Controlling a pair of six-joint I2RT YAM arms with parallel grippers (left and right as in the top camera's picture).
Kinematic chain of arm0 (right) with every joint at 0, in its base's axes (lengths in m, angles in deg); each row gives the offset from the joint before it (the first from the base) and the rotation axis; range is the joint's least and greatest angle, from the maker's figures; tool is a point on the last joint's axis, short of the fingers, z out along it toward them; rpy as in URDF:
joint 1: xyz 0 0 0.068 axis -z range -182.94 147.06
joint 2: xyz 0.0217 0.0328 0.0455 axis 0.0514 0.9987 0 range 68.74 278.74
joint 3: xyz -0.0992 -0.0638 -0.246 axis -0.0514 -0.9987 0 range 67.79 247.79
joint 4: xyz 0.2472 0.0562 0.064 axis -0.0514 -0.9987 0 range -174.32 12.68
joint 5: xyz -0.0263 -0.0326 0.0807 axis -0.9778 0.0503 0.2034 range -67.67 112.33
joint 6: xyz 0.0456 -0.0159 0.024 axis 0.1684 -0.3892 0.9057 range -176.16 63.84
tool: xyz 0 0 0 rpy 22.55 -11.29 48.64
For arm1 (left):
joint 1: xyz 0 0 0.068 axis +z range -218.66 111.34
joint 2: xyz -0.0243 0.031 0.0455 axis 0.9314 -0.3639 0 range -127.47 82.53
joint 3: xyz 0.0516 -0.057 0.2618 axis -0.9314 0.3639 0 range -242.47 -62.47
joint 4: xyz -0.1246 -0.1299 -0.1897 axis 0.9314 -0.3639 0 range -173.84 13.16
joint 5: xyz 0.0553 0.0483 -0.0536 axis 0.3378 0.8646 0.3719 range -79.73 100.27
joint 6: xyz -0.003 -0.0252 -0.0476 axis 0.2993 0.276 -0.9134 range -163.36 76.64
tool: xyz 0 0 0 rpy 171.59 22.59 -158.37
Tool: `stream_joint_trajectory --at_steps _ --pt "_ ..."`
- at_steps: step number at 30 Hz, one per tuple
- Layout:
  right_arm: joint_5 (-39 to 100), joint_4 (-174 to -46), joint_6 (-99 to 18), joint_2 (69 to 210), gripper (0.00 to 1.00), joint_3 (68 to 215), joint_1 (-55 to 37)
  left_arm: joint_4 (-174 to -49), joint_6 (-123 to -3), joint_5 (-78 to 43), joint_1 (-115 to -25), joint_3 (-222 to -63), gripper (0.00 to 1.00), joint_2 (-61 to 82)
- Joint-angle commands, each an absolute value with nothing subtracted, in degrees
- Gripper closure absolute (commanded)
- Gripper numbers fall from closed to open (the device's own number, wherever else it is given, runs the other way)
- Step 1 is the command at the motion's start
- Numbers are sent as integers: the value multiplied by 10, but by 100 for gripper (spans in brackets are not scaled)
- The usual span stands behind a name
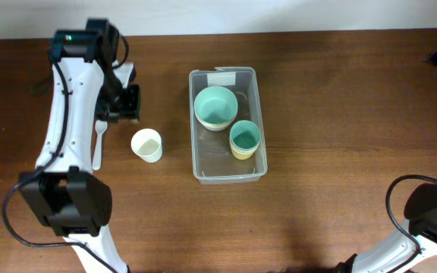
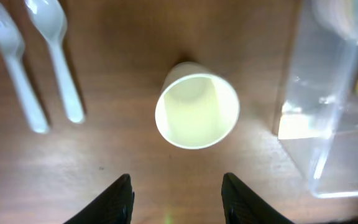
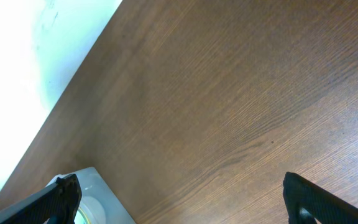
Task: Pack container
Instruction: 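Move the left gripper to the cream cup and grasp it, then carry the cream cup right and stack it on the green cup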
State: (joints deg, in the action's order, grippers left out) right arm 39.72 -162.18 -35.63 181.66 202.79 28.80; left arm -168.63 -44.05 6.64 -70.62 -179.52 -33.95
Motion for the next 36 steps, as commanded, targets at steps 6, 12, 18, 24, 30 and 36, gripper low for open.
stream_joint_trajectory --at_steps 6,12,18,24,30,36 --pt "396 -1620 -357 1819 1 2029 290 -1537 -447 38 -700 -1581 48 -336" --pt "396 -1620 -357 1819 1 2029 290 -1494 -457 38 -700 -1544 48 -336" --pt "396 -1620 -357 1819 1 2029 290 -1469 -461 36 -700 -1544 98 -337" --pt "396 -1620 -357 1819 1 2029 290 -1524 -476 26 -700 -1613 99 -323" --pt "396 -1620 -357 1819 1 2029 290 -1666 -476 25 -728 -1917 99 -280" --pt "396 -1620 -357 1819 1 2029 290 -1679 -451 26 -859 -2041 99 -271"
